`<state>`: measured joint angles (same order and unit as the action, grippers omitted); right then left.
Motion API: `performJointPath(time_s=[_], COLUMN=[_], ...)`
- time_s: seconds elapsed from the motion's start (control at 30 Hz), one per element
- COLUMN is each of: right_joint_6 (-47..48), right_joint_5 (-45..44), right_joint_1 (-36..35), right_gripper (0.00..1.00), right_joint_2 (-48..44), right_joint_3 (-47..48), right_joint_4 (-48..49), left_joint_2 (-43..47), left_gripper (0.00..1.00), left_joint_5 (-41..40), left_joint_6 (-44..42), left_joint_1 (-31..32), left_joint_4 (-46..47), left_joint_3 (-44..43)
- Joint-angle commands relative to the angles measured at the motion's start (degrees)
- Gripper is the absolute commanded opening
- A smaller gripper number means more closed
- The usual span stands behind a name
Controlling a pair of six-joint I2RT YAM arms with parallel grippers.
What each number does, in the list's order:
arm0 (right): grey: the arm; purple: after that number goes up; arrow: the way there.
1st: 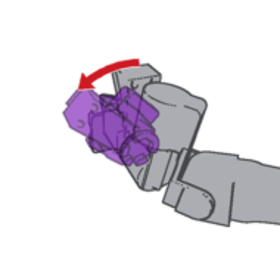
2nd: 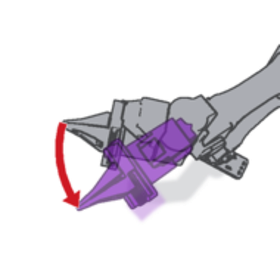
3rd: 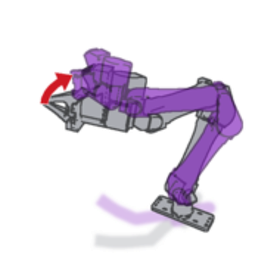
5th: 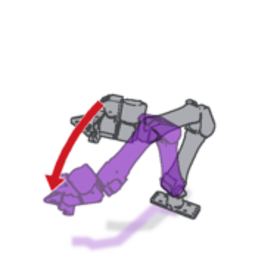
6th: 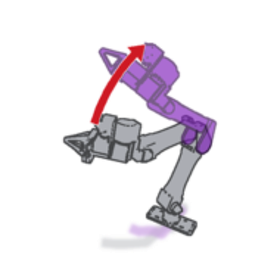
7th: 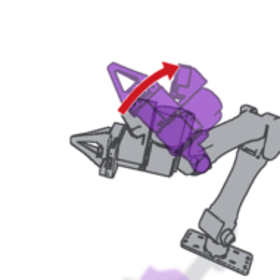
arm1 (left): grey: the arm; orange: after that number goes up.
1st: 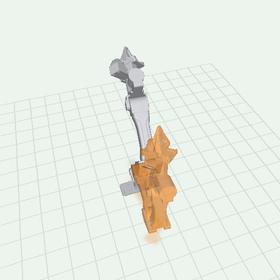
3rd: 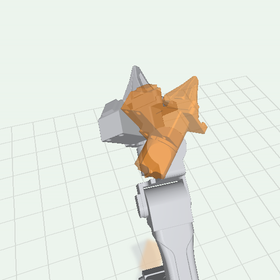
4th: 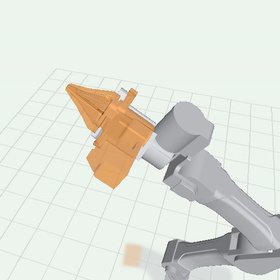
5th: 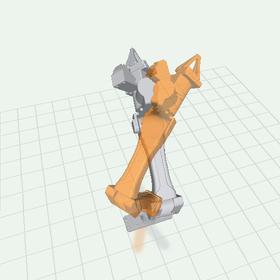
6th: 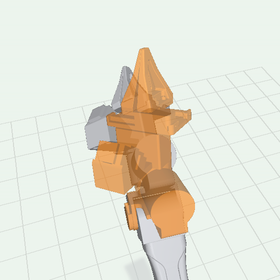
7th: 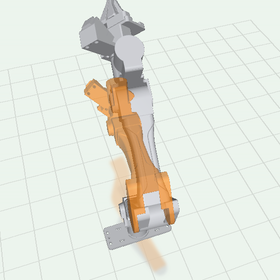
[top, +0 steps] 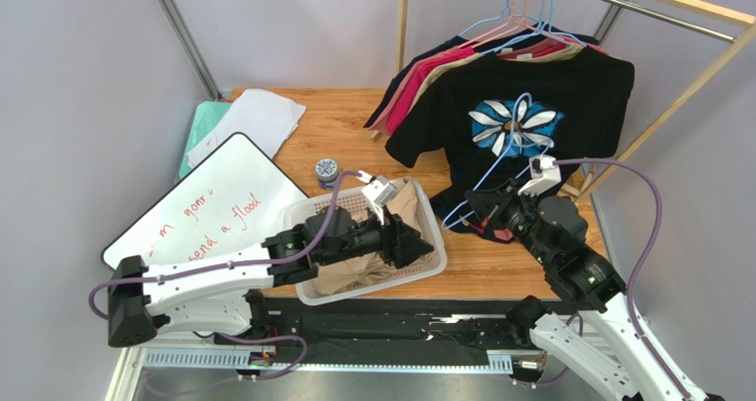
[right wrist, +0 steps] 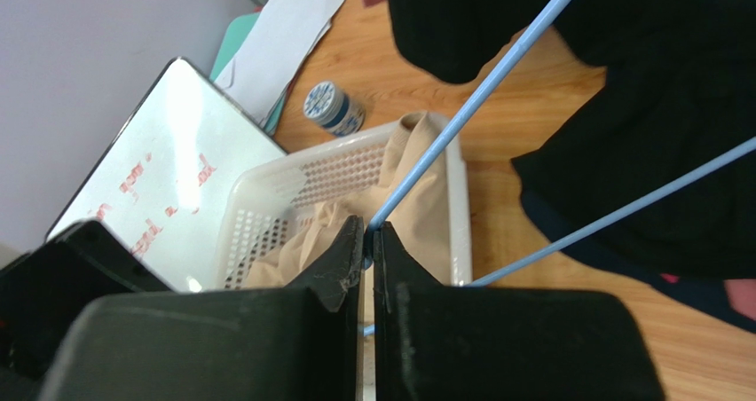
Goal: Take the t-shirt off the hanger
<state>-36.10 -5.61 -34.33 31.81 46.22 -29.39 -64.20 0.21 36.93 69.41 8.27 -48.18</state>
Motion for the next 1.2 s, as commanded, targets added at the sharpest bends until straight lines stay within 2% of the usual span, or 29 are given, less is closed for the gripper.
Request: performJointPath(time_s=[0.0,0.2,0.33,0.67,0.97,1.17], right_joint_6=[7.3,11.3,16.4,25.5,28.0,20.4], right_joint_5=[-11.6,-16.4,-19.9,-27.1,-25.8,-19.8], right_joint_1=[-0.1,-0.2,-0.2,2.6,8.3,8.5], right_gripper=[0.0,0.0,0.0,0.0,0.0,0.0], right_joint_2=[1.0,4.4,6.2,11.8,14.4,10.8], right_joint_3=[6.4,11.9,15.1,21.7,21.6,18.9], right_joint_4=[-0.8,-0.1,0.9,4.2,9.3,6.9], left_joint_2=[8.4,16.7,20.6,24.9,24.7,24.2], left_gripper=[0.62,0.59,0.59,0.61,0.61,0.61], left_joint_5=[-0.1,-3.7,-2.8,-4.8,-5.2,-6.4], left_joint_6=[2.8,6.1,8.2,8.8,8.9,8.9], left_joint_1=[0.3,0.4,0.4,0.3,0.4,0.4], left_joint_4=[-0.4,-6.5,-6.3,-12.0,-15.3,-16.5], left_joint_3=[5.5,10.7,14.2,14.3,12.9,12.2])
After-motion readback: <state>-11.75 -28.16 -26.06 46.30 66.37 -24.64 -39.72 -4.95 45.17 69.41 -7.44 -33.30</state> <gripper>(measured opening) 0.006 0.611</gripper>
